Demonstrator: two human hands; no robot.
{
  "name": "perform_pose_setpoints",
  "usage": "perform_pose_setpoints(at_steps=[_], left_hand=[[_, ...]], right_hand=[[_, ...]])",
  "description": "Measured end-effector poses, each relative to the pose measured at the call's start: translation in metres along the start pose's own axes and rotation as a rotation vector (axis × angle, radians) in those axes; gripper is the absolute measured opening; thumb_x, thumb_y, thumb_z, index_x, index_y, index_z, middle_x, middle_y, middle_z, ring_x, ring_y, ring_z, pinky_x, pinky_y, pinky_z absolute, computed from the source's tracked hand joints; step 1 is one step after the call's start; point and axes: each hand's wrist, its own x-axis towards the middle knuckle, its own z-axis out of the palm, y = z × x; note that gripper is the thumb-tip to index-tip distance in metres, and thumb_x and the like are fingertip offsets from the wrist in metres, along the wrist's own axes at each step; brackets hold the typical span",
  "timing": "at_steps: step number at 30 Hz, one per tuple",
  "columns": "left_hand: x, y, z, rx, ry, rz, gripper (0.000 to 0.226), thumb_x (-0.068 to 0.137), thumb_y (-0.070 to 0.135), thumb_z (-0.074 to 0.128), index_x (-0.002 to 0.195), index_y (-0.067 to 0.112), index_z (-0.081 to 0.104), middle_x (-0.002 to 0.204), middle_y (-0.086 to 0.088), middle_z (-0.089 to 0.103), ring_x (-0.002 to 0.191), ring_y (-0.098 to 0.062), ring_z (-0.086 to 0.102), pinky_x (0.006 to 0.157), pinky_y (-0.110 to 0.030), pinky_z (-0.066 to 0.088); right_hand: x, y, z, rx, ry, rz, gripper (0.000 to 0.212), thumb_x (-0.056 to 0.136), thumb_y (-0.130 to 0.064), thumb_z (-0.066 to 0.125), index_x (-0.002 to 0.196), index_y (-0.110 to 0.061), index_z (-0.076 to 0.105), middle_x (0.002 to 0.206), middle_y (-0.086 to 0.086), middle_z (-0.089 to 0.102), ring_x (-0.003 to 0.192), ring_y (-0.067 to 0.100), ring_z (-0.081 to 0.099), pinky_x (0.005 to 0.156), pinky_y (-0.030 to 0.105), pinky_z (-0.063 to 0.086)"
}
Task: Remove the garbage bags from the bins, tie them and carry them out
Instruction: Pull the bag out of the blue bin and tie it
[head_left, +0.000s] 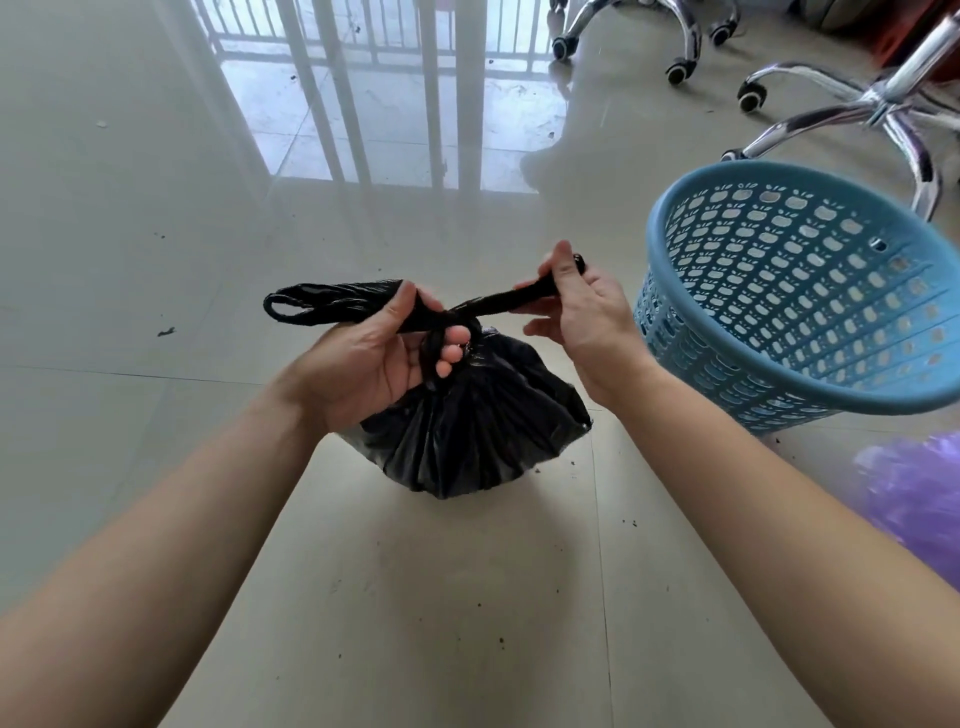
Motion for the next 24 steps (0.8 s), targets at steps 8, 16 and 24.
perform_pose_setpoints(at_steps=[8, 16, 24], left_hand=[[0.006, -0.004, 0.004, 0.052, 0.159, 0.019, 0.023, 0.092, 0.021, 0.062, 0.074, 0.006, 0.067, 0.095, -0.023, 0.067, 0.086, -0.028, 0.065, 0.080, -0.030, 0.058], [-0.001, -0.001, 0.011, 0.645, 0.175, 0.157, 0.039, 0.084, 0.004, 0.073, 0.053, 0.024, 0.059, 0.084, -0.019, 0.057, 0.083, -0.026, 0.057, 0.084, -0.038, 0.045], [0.002, 0.005, 0.013, 0.919, 0.196, 0.183, 0.050, 0.079, 0.014, 0.078, 0.048, 0.032, 0.043, 0.089, -0.009, 0.064, 0.082, -0.014, 0.058, 0.077, -0.028, 0.046]], right_hand=[[-0.012, 0.005, -0.003, 0.190, -0.069, 0.124, 0.034, 0.108, -0.028, 0.040, 0.079, -0.015, 0.052, 0.057, 0.001, 0.061, 0.060, 0.015, 0.063, 0.064, 0.029, 0.055], [-0.001, 0.022, -0.018, -0.627, -0.218, 0.045, 0.015, 0.091, -0.034, 0.070, 0.102, -0.025, 0.064, 0.075, -0.009, 0.062, 0.077, 0.012, 0.062, 0.079, 0.035, 0.058], [0.011, 0.027, -0.012, -0.941, -0.463, -0.229, 0.058, 0.085, -0.021, 0.068, 0.141, -0.028, 0.054, 0.137, -0.004, 0.057, 0.131, 0.017, 0.049, 0.116, 0.036, 0.035]])
